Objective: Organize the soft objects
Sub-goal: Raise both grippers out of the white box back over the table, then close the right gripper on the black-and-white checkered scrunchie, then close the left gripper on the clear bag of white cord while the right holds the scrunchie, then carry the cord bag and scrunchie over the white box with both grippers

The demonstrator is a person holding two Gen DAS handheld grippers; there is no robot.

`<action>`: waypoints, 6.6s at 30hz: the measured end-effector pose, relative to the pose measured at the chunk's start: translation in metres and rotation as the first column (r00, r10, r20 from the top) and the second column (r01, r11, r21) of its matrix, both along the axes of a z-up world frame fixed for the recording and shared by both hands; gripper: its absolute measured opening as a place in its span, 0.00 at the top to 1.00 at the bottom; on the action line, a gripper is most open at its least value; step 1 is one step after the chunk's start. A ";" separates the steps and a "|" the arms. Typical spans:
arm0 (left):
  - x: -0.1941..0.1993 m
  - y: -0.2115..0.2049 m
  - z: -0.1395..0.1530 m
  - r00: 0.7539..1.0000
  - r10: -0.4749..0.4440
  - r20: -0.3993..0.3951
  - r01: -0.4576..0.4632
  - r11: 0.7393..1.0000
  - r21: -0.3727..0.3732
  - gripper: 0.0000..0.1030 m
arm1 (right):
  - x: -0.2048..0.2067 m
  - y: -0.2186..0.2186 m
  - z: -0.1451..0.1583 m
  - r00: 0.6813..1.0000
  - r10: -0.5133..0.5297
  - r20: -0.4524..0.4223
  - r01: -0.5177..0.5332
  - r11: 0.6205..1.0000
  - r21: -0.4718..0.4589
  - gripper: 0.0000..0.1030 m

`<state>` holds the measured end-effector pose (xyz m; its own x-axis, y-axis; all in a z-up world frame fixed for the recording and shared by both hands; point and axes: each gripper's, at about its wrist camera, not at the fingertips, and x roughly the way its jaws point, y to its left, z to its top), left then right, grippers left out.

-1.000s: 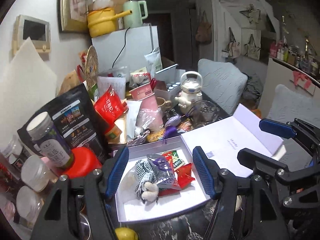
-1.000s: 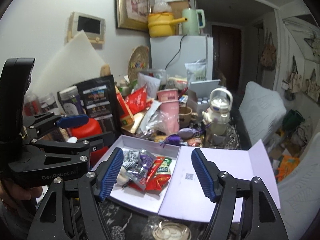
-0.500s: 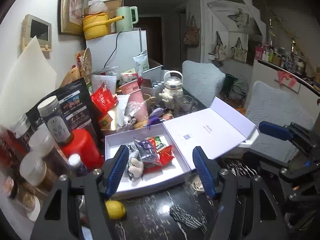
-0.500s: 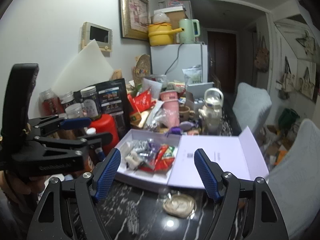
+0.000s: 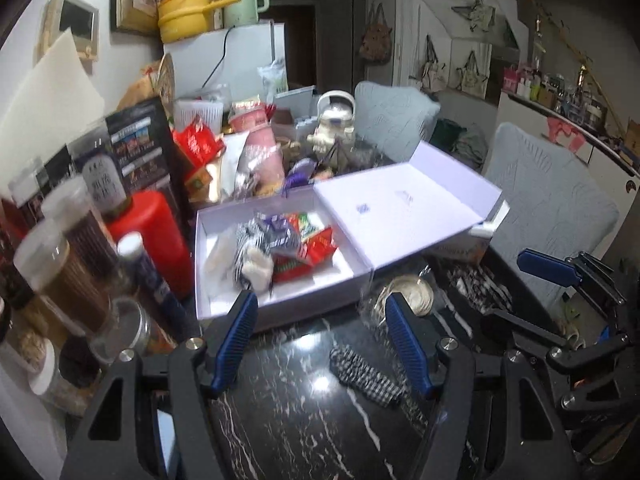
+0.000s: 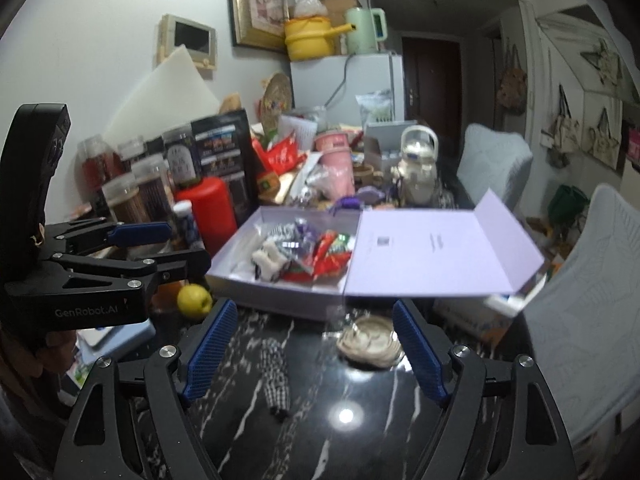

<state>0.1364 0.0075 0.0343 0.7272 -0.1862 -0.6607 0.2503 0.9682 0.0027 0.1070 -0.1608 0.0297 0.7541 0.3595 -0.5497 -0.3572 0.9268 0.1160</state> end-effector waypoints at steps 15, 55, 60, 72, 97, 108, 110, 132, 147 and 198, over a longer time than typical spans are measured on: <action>-0.002 0.020 -0.079 0.986 0.045 -0.164 -0.047 0.999 -0.008 0.36 | 0.006 0.010 -0.087 0.977 -0.040 -0.209 0.044 0.999 0.011 0.21; 0.041 -0.014 -0.113 0.964 0.059 -0.259 -0.078 0.995 -0.065 0.36 | 0.048 -0.004 -0.124 0.953 0.081 -0.292 -0.088 0.996 -0.013 0.81; 0.057 -0.060 -0.106 0.969 0.003 -0.246 -0.030 0.994 -0.107 0.36 | 0.045 -0.053 -0.114 0.961 -0.011 -0.276 0.007 1.000 -0.016 0.81; 0.093 -0.131 -0.113 0.971 -0.008 -0.239 -0.011 0.997 -0.077 0.36 | 0.041 -0.126 -0.111 0.946 -0.157 -0.283 0.157 0.987 -0.023 0.81; 0.132 -0.144 -0.167 0.955 0.050 -0.294 -0.043 0.999 0.028 0.01 | 0.058 -0.143 -0.123 0.931 -0.153 -0.333 0.167 0.986 0.015 0.81; 0.092 -0.135 -0.156 0.964 -0.004 -0.268 0.002 1.000 -0.010 0.43 | 0.052 -0.138 -0.122 0.929 -0.155 -0.336 0.174 0.984 0.026 0.81; 0.078 -0.134 -0.156 0.961 -0.018 -0.276 0.013 1.000 -0.022 0.43 | 0.048 -0.137 -0.121 0.929 -0.159 -0.335 0.179 0.984 0.027 0.81; -0.010 -0.064 -0.103 0.978 0.049 -0.204 -0.060 0.997 -0.052 0.43 | -0.008 -0.083 -0.109 0.956 -0.063 -0.287 0.087 0.994 0.072 0.81; -0.060 0.003 -0.086 0.977 0.160 -0.143 -0.175 0.980 -0.096 0.43 | -0.030 -0.007 -0.107 0.962 0.103 -0.252 -0.074 0.990 0.122 0.81; 0.069 0.061 0.021 0.973 0.162 0.163 -0.124 0.967 -0.221 0.43 | 0.091 0.046 0.017 0.979 0.203 -0.009 -0.199 0.966 0.168 0.81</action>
<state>0.2049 0.0688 0.0554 0.8586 -0.1908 -0.4758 0.1229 0.9777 -0.1703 0.1980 -0.1150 0.0469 0.6437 0.5896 -0.4878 -0.5289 0.8035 0.2732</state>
